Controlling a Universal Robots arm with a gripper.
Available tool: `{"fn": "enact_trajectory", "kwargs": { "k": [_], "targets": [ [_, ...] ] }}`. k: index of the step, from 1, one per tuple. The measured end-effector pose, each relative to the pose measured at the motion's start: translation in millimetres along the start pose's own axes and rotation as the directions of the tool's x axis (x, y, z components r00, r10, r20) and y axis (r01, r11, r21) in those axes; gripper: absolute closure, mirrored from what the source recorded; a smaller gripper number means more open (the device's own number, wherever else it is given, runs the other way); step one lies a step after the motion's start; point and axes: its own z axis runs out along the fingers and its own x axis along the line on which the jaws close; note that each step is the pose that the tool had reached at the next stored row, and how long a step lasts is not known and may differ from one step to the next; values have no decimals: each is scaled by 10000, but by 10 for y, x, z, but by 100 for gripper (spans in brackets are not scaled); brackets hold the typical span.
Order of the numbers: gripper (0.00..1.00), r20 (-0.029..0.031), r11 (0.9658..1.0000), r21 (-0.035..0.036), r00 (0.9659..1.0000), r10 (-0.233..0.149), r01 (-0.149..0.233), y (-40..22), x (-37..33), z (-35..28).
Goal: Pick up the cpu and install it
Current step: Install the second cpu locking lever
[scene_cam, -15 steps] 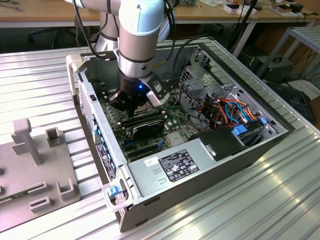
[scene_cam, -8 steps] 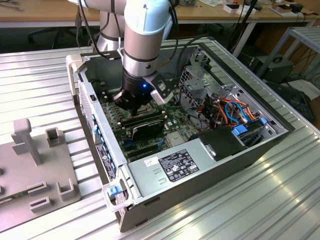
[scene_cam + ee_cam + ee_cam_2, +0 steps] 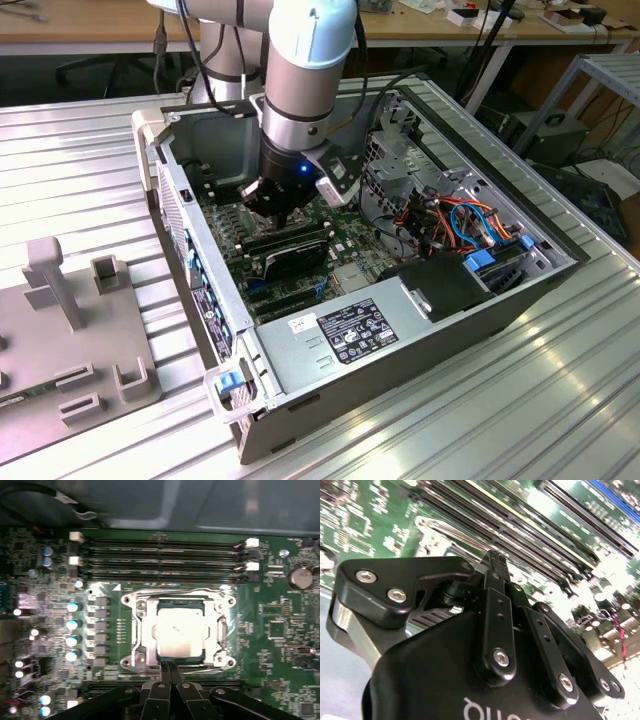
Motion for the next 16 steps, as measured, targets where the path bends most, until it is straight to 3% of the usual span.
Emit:
{"fn": "enact_trajectory", "kwargs": {
  "k": [4, 8, 16],
  "targets": [
    [89, -2, 10000, 1, 10000, 1, -1, 1, -35, 0],
    [89, -1, 10000, -1, 10000, 1, -1, 42, -45, -25],
    [89, -2, 10000, 52, 10000, -3, 3, 230, -64, -149]
  ]
}}
